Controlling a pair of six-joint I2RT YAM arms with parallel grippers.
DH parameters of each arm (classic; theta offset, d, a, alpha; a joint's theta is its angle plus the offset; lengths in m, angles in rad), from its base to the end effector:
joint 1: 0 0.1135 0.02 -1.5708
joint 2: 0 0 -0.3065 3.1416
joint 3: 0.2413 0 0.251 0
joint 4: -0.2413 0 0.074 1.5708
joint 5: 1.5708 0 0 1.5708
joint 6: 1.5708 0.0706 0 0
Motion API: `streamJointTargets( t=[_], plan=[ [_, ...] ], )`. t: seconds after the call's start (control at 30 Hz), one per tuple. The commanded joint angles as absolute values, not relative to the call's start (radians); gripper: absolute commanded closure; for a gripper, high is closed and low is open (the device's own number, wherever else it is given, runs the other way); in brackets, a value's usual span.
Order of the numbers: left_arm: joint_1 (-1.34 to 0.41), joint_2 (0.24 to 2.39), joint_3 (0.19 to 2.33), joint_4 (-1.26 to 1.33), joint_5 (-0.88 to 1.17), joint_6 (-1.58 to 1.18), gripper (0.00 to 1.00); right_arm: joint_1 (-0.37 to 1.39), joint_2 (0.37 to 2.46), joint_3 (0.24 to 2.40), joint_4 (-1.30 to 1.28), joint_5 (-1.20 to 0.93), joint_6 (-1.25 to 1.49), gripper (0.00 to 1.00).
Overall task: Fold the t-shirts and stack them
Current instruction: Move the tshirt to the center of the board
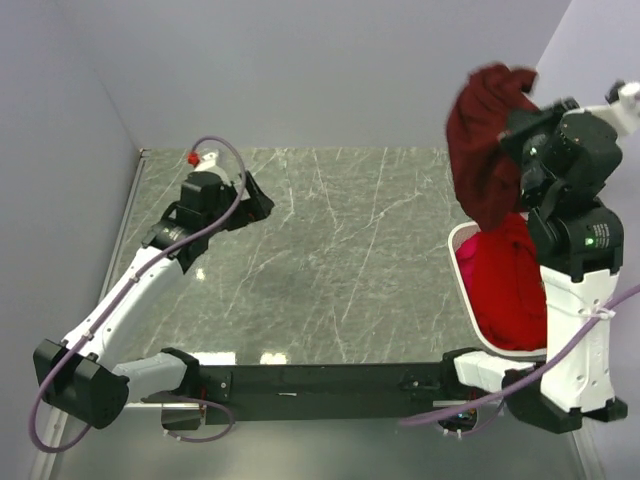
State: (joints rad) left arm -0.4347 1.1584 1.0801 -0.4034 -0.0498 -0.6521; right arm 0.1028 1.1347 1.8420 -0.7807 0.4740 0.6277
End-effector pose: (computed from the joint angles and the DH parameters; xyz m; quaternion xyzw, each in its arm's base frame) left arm 0.2490 -0.1117 0.3681 -0.1056 0.8487 -0.2495 0.4543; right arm 0.1757 -0.0143 0.5852 0.3391 0.6462 0.0757 0.6794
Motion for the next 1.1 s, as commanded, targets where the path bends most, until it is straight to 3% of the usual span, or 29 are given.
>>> streamJointTargets(
  t=[0.0,0.17,0.2,0.27,0.3,0.43,0.6,0.9,1.07],
  plan=[
    [-0.336,1.141,1.135,-0.405,-0.009,-0.679,0.01,0.262,1.254,2.038,-0.718,0.407,0.537,1.00],
    [-0.239,1.138,1.135,-0.402,0.078,-0.716,0.01,0.593,1.354,2.013,-0.634,0.443,0.514,1.00],
    [-0.227,1.134,1.129,-0.400,0.081,-0.719,0.01,0.618,1.373,1.982,-0.624,0.440,0.515,0.91],
    [-0.221,1.117,1.112,-0.394,0.089,-0.735,0.00,0.659,1.371,1.831,-0.579,0.434,0.531,0.61],
    [-0.219,1.114,1.089,-0.384,0.089,-0.742,0.01,0.670,1.365,1.771,-0.565,0.428,0.540,0.35],
    [-0.219,1.097,1.016,-0.353,0.106,-0.768,0.01,0.663,1.319,1.457,-0.511,0.462,0.601,0.20],
    [-0.253,1.109,0.873,-0.313,0.118,-0.817,0.02,0.632,1.281,1.254,-0.505,0.454,0.637,0.16],
    [-0.589,1.223,0.654,-0.207,0.009,-1.064,0.27,0.591,1.360,0.983,-0.358,0.350,0.678,0.24],
    [-0.695,1.238,0.600,-0.212,-0.045,-1.138,0.21,0.514,1.544,0.980,-0.230,0.247,0.641,0.29]
  ],
)
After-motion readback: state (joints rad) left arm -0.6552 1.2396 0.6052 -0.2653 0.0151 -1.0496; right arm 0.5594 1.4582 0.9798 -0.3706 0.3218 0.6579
